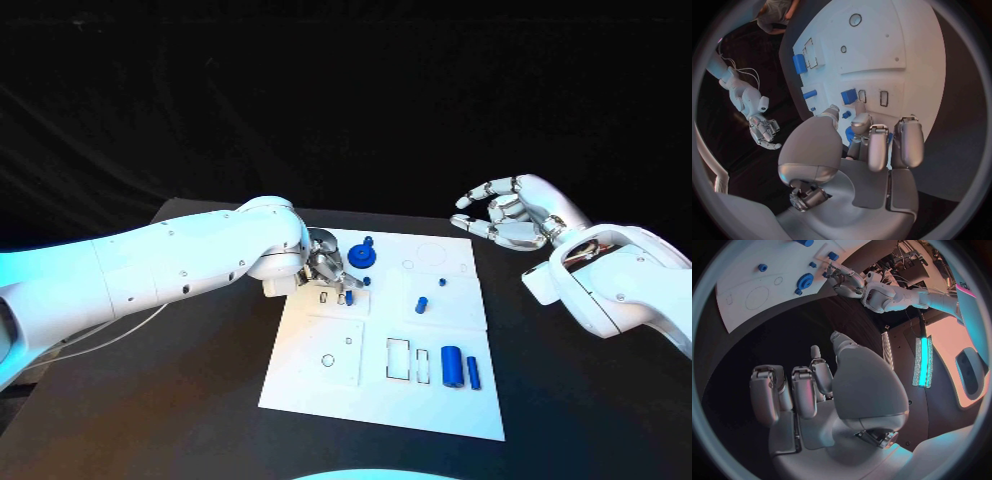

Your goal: Assemble the parts on the task board

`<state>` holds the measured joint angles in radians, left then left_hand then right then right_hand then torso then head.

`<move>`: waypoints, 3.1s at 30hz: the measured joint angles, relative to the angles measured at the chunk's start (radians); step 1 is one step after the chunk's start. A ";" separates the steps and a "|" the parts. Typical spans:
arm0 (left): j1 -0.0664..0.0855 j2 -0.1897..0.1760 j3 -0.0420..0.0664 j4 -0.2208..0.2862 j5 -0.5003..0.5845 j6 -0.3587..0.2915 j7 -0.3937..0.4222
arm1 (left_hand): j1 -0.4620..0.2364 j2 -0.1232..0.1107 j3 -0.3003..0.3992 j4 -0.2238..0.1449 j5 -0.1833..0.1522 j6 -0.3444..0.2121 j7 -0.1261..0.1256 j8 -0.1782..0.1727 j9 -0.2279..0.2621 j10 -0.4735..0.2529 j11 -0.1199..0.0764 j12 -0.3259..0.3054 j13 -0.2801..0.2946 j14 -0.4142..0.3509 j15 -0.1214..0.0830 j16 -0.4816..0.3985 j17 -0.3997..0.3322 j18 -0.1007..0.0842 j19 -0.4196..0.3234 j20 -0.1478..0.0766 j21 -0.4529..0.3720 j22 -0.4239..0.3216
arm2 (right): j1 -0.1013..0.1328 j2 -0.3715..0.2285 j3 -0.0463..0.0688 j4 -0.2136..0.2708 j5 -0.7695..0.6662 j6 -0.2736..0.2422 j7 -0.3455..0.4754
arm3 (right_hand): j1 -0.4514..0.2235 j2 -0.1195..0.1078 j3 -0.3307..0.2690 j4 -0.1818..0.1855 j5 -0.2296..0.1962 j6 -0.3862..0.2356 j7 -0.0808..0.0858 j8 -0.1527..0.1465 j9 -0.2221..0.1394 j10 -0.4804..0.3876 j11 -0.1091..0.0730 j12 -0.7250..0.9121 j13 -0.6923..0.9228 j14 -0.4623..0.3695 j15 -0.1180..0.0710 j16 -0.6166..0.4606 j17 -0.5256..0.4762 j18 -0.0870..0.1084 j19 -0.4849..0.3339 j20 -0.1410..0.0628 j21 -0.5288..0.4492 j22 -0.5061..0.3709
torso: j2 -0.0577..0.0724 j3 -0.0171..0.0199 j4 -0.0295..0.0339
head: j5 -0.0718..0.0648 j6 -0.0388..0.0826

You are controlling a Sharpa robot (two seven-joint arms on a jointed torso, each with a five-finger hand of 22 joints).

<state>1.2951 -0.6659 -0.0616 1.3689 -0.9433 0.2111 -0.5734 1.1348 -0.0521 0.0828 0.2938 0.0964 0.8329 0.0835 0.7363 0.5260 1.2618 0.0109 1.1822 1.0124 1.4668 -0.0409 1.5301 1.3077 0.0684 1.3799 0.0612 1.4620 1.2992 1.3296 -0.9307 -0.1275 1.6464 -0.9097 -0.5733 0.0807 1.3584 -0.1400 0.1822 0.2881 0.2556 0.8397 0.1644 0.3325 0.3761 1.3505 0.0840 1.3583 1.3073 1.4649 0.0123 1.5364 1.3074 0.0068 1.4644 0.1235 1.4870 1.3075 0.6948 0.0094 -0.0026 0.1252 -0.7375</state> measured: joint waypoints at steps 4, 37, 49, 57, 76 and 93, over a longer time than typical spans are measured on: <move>0.000 0.003 0.000 -0.002 0.000 0.009 -0.002 | 0.001 0.001 0.000 0.000 0.000 0.000 0.000 0.000 0.002 0.000 0.000 0.000 0.000 0.000 0.000 0.000 0.000 0.000 0.002 0.002 0.001 0.002 | 0.000 0.002 0.000 -0.001 0.000 0.000 -0.001 | 0.000 0.000 0.000 0.000 0.000 0.000 0.000 0.000 0.000 0.000 0.000 0.000 0.000 0.000 0.000 0.000 0.000 0.000 0.000 0.000 0.000 0.000 | 0.000 0.0000 0.0002 | 0.000 -0.001; 0.000 0.017 -0.003 -0.009 0.000 0.054 -0.008 | 0.066 0.031 0.035 -0.004 0.004 -0.004 -0.004 0.008 0.027 0.000 0.000 0.009 0.011 0.000 0.000 0.008 0.000 0.000 0.001 0.002 0.005 0.009 | -0.005 0.013 -0.001 -0.009 -0.001 0.004 -0.003 | -0.001 0.001 0.000 0.000 0.004 0.000 0.000 0.004 0.000 0.000 0.000 0.000 0.000 0.000 0.000 0.000 0.001 0.000 0.000 0.000 0.000 0.000 | 0.001 0.0012 0.0006 | 0.000 -0.009; 0.000 0.019 -0.004 -0.012 0.001 0.062 -0.008 | 0.066 0.031 0.038 -0.001 0.004 -0.004 -0.004 0.008 0.028 0.004 -0.004 0.014 0.019 0.000 0.000 0.008 0.000 0.000 0.001 0.001 0.009 0.009 | -0.006 0.013 -0.001 -0.009 -0.002 0.005 -0.003 | -0.004 0.004 0.000 0.000 0.004 0.000 0.000 0.004 0.000 0.000 0.000 0.000 0.001 0.000 0.000 0.000 0.000 0.000 0.000 0.000 0.000 0.000 | 0.001 0.0015 0.0006 | -0.001 -0.011; 0.000 0.021 -0.004 -0.012 0.000 0.064 -0.009 | 0.066 0.031 0.038 -0.001 0.004 -0.004 -0.004 0.007 0.030 0.004 -0.004 0.014 0.019 0.000 0.000 0.008 0.000 0.000 0.001 0.002 0.009 0.009 | -0.006 0.013 -0.001 -0.009 -0.002 0.005 -0.003 | -0.004 0.004 0.000 0.000 0.004 0.000 0.000 0.004 0.000 0.000 0.000 0.000 0.001 0.000 0.000 0.000 0.000 0.000 0.000 0.000 0.000 0.000 | 0.001 0.0014 0.0007 | -0.002 -0.011; 0.000 0.022 -0.003 -0.012 0.001 0.070 -0.009 | 0.142 0.018 0.183 -0.003 0.004 -0.004 -0.011 0.006 0.051 0.007 -0.007 0.014 0.020 0.000 -0.007 0.012 0.000 0.000 0.001 0.002 0.009 0.009 | -0.007 0.014 -0.001 -0.008 -0.027 0.005 -0.002 | -0.004 0.004 0.000 0.000 0.008 0.000 0.000 0.004 0.000 0.000 0.000 0.000 0.000 0.000 0.000 0.000 0.000 0.000 0.004 -0.004 0.000 0.000 | 0.002 0.0016 0.0010 | -0.002 -0.013; -0.001 0.008 -0.002 0.000 0.026 0.064 -0.007 | 0.169 -0.092 0.522 0.022 -0.004 -0.012 -0.013 0.015 0.062 0.011 -0.011 0.000 0.014 0.000 -0.015 0.012 0.000 0.000 0.001 0.001 0.012 0.008 | -0.008 0.014 -0.001 -0.008 -0.039 0.005 -0.002 | -0.004 0.004 0.000 0.000 0.008 0.000 0.000 0.004 0.001 0.000 0.000 0.000 0.000 0.000 0.000 0.000 0.000 0.000 0.004 -0.004 0.000 0.000 | 0.002 0.0016 0.0000 | -0.005 -0.011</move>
<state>1.2942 -0.6583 -0.0639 1.3692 -0.9175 0.2751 -0.5808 1.3040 -0.1438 0.6049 0.3154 0.0920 0.8207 0.0708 0.7515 0.5876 1.2727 0.0001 1.1824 1.0265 1.4669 -0.0554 1.5418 1.3073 0.0685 1.3812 0.0626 1.4744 1.3076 1.3212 -0.9168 -0.1284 1.6384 -0.9489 -0.5687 0.0788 1.3542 -0.1356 0.1822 0.2881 0.2634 0.8397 0.1644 0.3364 0.3770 1.3506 0.0841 1.3582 1.3077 1.4649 0.0124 1.5365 1.3074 0.0068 1.4680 0.1200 1.4870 1.3073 0.6970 0.0110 -0.0026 0.1207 -0.7484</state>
